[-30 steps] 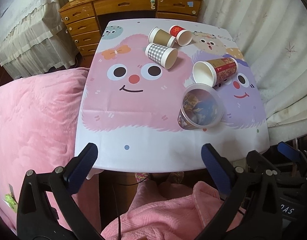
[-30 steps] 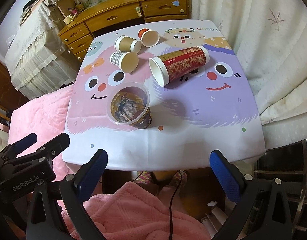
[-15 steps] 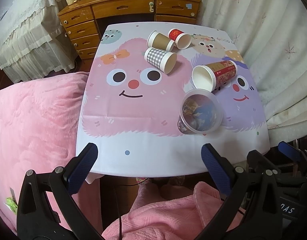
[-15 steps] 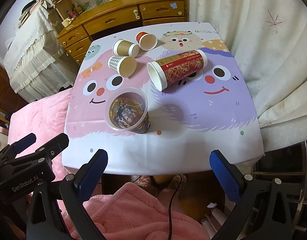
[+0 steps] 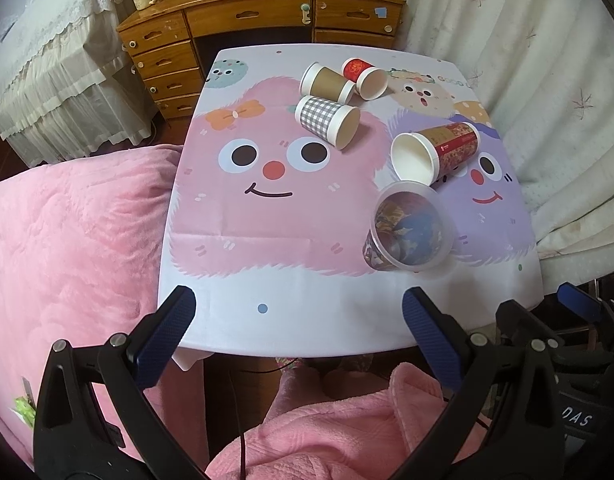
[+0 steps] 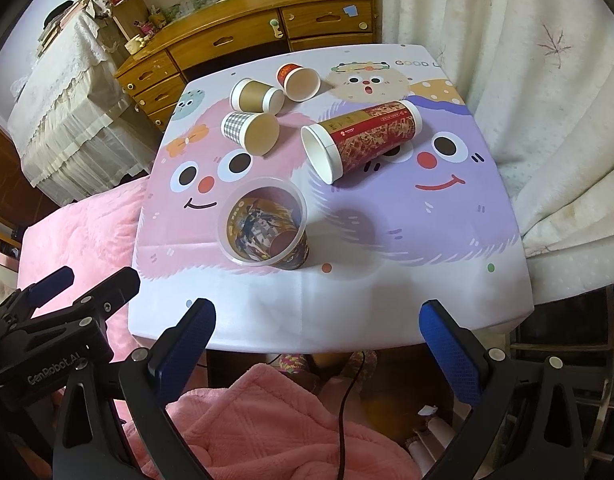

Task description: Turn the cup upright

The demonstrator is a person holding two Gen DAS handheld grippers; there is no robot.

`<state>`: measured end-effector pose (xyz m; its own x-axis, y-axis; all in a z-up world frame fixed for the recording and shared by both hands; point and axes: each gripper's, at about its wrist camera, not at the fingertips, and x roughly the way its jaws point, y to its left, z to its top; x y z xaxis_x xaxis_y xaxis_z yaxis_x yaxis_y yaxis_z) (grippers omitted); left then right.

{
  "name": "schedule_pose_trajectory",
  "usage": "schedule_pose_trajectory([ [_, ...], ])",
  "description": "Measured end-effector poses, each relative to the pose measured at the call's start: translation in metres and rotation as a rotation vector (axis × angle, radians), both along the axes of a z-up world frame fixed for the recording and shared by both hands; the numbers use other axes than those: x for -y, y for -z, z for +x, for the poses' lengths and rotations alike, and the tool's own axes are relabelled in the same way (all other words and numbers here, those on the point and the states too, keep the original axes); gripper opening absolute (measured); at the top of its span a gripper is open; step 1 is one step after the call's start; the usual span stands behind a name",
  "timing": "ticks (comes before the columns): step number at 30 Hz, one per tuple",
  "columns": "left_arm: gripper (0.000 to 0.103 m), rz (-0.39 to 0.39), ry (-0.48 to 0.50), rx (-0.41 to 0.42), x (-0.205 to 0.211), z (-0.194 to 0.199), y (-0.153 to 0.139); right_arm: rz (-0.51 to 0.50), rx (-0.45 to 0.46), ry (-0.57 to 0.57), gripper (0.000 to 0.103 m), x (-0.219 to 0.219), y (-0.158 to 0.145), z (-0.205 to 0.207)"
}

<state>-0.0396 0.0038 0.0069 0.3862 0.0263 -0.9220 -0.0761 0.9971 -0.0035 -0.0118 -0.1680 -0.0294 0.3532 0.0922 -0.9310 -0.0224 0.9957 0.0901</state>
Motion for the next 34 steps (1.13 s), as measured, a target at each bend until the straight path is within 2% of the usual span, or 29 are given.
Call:
schedule_pose_trajectory([
  [21,0.102,-0.005,0.027,-0.006,0.000,0.008,0.002,-0.010,-0.004,0.058,0.103,0.000,0.000,-0.003],
  [34,0.102,-0.039,0.043,-0.005,-0.011,0.013,0.010,-0.010,-0.025,0.063,0.100,-0.012,0.004,0.002],
])
